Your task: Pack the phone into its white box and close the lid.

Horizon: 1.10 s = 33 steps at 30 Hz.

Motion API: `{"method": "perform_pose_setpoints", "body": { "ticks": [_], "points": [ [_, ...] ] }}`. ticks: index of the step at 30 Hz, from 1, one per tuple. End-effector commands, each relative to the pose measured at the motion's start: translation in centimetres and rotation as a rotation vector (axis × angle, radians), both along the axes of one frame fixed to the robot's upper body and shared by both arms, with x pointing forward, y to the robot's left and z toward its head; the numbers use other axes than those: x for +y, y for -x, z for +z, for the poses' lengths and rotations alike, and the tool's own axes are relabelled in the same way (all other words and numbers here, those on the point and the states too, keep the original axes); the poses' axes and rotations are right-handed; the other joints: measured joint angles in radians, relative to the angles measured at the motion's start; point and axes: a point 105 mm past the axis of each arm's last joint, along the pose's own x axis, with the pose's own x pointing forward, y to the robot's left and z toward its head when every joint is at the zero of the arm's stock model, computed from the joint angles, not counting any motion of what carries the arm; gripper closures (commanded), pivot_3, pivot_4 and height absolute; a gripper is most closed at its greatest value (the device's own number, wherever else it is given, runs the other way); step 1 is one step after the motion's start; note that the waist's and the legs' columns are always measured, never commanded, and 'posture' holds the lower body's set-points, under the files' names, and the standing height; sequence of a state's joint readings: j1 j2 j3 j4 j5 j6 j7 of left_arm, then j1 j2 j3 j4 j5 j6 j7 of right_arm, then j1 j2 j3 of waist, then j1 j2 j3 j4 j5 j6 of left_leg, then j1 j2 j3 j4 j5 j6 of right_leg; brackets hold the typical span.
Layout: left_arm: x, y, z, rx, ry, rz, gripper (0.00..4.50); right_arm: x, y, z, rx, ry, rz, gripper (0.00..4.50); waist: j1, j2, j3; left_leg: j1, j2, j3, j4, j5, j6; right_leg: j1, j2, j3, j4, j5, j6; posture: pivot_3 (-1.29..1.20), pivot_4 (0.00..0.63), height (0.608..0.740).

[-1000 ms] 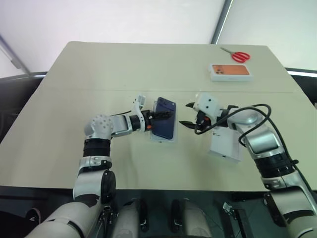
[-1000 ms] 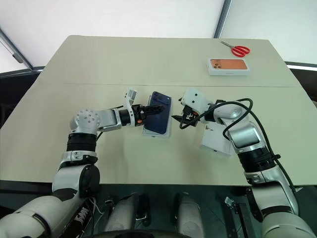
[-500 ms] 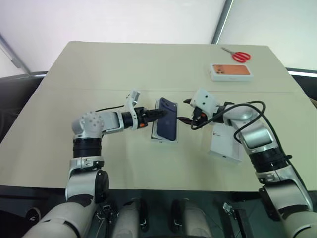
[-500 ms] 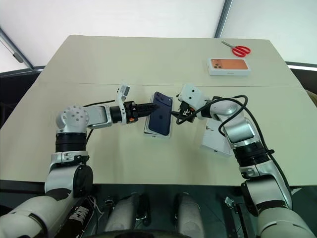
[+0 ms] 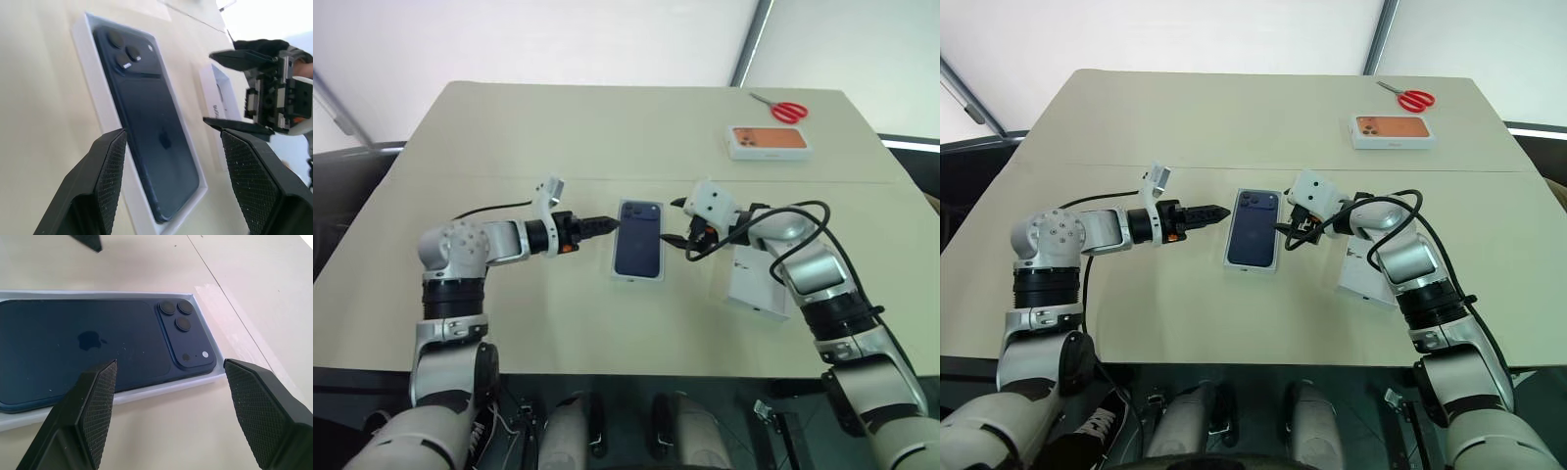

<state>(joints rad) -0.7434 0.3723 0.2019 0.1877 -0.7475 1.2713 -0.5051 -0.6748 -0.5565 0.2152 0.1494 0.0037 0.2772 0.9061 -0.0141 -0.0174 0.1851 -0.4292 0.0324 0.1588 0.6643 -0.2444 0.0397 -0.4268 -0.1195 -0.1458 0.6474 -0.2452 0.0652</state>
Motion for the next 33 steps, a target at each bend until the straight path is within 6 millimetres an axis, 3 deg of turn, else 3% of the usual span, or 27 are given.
{"method": "perform_pose_setpoints", "body": {
  "ticks": [1,3,4,7,8,9,16,21,26,33],
  "points": [
    [0.7,-0.8,0.1,-0.090,-0.055,0.045,1.53,-0.6,-0.4,0.9,-0.039,-0.008,-0.023,0.85,0.000,0.000,0.000,0.000,0.000,0.000,0.000,0.000,0.000,0.000,0.000,0.000,0.000,0.000,0.000,0.00,0.150,0.738],
    [0.8,-1.3,0.0,-0.054,-0.015,0.088,2.16,-1.2,-0.6,0.5,-0.027,0.002,-0.049,1.41,0.002,0.000,0.000,0.000,0.000,0.000,0.000,0.000,0.000,0.000,0.000,0.000,0.000,0.000,0.000,0.00,0.150,0.738],
    [0.7,-1.4,-0.3,-0.035,-0.013,0.099,2.68,-1.5,-0.7,0.2,-0.027,0.027,-0.057,1.76,0.003,0.000,0.000,0.000,0.000,0.000,0.000,0.000,0.000,0.000,0.000,0.000,0.000,0.000,0.000,0.00,0.150,0.738],
    [-0.2,-1.1,-1.9,-0.014,-0.090,0.080,4.20,-2.3,-0.7,-1.3,-0.035,0.111,-0.067,3.31,0.002,0.000,0.000,0.000,0.000,0.000,0.000,0.000,0.000,0.000,-0.001,0.000,0.000,0.000,0.000,0.00,0.150,0.738],
    [-0.5,-0.9,-2.4,-0.008,-0.107,0.072,4.50,-2.3,-0.7,-1.6,-0.028,0.111,-0.066,3.83,0.001,0.000,0.000,0.000,0.000,0.000,0.000,0.000,0.000,0.000,-0.001,0.000,0.000,0.000,0.000,0.00,0.150,0.738],
    [-0.7,-0.9,-2.8,0.002,-0.119,0.068,4.50,-2.1,-0.6,-1.9,-0.017,0.099,-0.067,4.37,0.001,0.000,0.000,0.000,0.000,0.000,0.000,0.000,0.000,0.000,0.000,0.000,0.000,0.000,0.000,0.00,0.150,0.738],
    [-2.9,-0.4,-4.3,0.023,-0.173,-0.006,4.50,-0.9,0.6,-4.0,0.047,0.113,-0.007,4.45,0.000,0.000,0.000,0.000,0.000,0.000,0.000,0.000,0.000,0.000,0.000,0.000,0.000,0.000,0.000,0.00,0.150,0.738],
    [-4.1,-0.4,-4.6,0.022,-0.174,-0.048,4.50,-0.2,1.1,-3.9,0.058,0.080,0.009,4.45,0.006,0.000,0.000,0.000,0.000,0.000,0.001,0.000,0.000,0.001,0.000,0.000,0.000,0.000,0.000,0.00,0.150,0.738],
    [-6.1,-0.7,-4.9,-0.003,-0.196,-0.094,4.50,-1.6,1.2,-4.3,0.068,0.128,-0.017,4.45,0.019,0.000,0.000,0.000,-0.001,0.000,0.001,0.000,0.000,0.002,-0.001,-0.001,0.000,0.000,0.000,0.00,0.150,0.738],
    [-10.8,-0.3,-4.0,-0.034,-0.141,-0.201,4.50,-5.6,2.2,-4.8,0.115,0.173,-0.089,4.45,0.052,0.000,0.000,0.000,-0.002,-0.001,0.003,-0.001,0.002,0.003,-0.004,-0.002,-0.001,0.000,0.000,0.00,0.150,0.738]
  ]
}}
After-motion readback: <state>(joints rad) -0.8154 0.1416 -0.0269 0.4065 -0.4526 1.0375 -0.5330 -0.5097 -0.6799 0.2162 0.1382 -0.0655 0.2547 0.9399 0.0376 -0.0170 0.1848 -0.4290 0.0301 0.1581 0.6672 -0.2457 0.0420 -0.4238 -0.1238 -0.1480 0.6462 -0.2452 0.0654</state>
